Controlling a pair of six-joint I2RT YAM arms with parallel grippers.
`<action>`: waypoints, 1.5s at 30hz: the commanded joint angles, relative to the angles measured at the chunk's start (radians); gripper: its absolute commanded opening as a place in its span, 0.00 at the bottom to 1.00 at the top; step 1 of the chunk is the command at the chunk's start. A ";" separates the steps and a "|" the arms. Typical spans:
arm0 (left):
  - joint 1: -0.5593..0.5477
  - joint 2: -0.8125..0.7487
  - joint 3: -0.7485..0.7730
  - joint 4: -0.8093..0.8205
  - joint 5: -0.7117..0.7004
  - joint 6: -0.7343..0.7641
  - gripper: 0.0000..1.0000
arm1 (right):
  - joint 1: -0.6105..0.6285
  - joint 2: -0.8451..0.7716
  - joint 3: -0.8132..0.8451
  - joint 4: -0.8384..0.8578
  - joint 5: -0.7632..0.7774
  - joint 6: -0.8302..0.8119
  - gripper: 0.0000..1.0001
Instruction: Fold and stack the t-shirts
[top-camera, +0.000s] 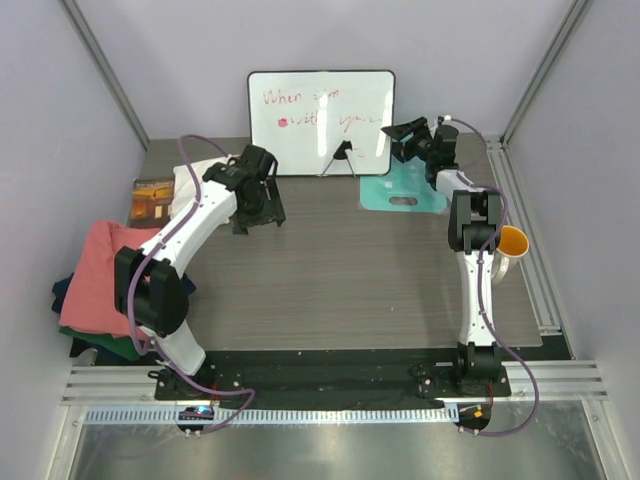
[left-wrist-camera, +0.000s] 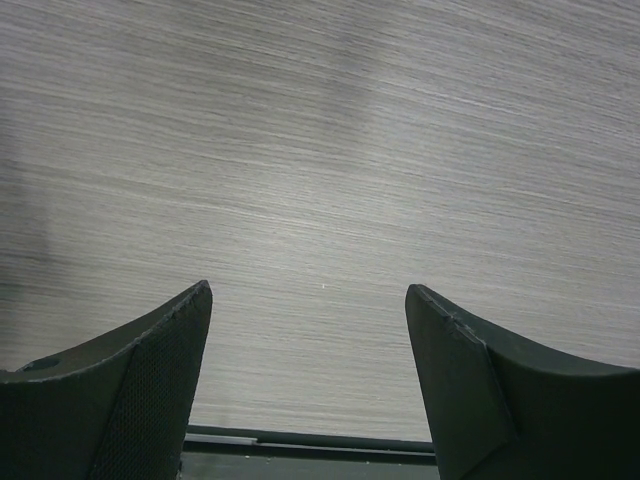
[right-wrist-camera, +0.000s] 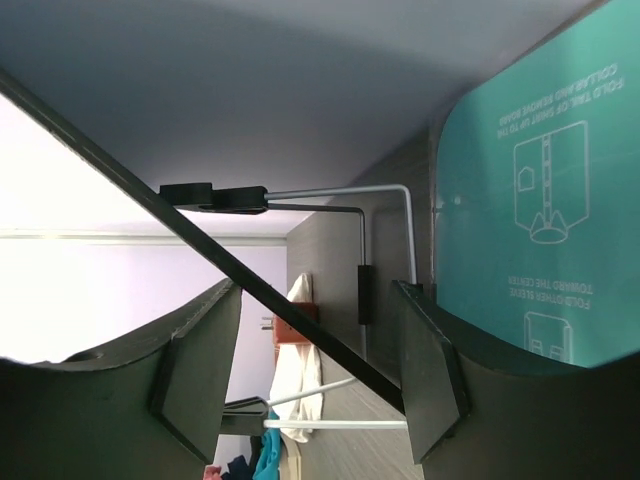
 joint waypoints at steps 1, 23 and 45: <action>0.001 -0.048 -0.010 -0.010 -0.014 0.000 0.78 | 0.097 0.013 0.050 -0.002 -0.022 -0.012 0.65; 0.001 -0.163 -0.142 0.039 -0.011 -0.008 0.76 | 0.284 0.170 0.338 -0.113 0.102 0.046 0.59; 0.003 -0.125 -0.158 0.079 0.053 -0.002 0.75 | 0.137 -0.197 -0.094 -0.032 0.050 -0.086 0.62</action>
